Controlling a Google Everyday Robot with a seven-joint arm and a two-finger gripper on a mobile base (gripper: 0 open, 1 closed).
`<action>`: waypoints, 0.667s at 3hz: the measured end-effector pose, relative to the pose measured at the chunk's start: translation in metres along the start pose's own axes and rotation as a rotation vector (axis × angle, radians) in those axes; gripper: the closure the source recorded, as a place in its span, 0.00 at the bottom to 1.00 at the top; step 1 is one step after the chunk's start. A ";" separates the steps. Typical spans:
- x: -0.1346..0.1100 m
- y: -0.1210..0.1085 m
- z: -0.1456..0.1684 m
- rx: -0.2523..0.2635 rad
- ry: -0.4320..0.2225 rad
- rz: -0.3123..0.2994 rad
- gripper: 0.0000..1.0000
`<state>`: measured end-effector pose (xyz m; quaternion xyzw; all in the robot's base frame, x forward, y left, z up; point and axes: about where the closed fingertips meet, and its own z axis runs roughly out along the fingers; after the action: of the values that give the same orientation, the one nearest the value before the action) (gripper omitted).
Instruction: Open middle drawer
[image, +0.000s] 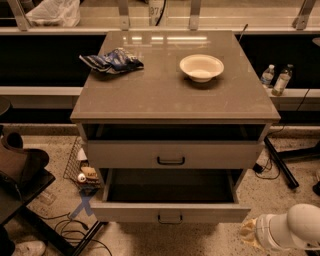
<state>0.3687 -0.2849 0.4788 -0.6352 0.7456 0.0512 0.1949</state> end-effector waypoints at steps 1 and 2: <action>-0.016 -0.014 0.009 0.038 -0.041 -0.052 0.52; -0.047 -0.046 0.016 0.098 -0.096 -0.147 0.28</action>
Offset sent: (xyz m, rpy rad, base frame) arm 0.1008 0.0703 0.0278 0.0747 -0.2869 0.2133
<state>0.4227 -0.2445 0.4887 -0.6749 0.6882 0.0305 0.2646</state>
